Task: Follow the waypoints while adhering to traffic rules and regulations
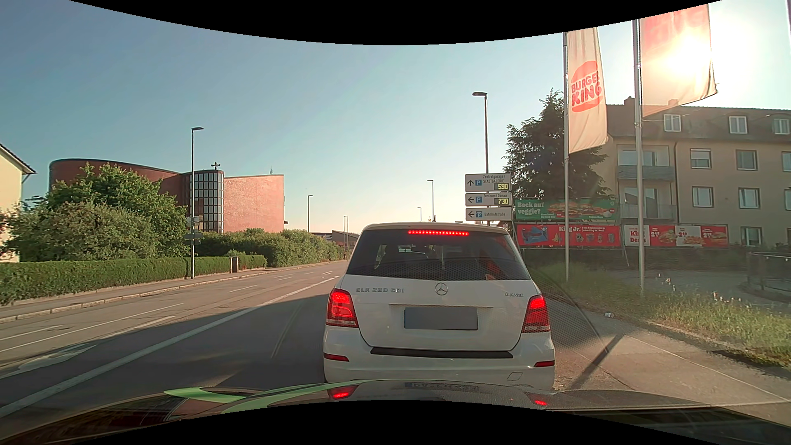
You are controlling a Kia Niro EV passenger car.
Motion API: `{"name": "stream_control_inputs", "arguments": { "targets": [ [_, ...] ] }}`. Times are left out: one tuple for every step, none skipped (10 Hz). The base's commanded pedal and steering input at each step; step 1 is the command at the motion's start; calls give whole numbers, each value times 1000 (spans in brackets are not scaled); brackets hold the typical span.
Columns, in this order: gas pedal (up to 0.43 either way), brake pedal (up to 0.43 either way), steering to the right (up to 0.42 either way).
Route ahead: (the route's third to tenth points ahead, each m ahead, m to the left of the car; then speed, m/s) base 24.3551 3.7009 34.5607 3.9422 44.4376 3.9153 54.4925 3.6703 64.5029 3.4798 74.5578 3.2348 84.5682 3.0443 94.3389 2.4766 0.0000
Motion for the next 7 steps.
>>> {"name": "stream_control_inputs", "arguments": {
  "targets": [
    [0, 280, -3],
    [0, 280, -3],
    [0, 280, -3],
    [0, 280, -3],
    [0, 280, -3],
    [0, 280, -3],
    [0, 280, -3]
  ]
}}
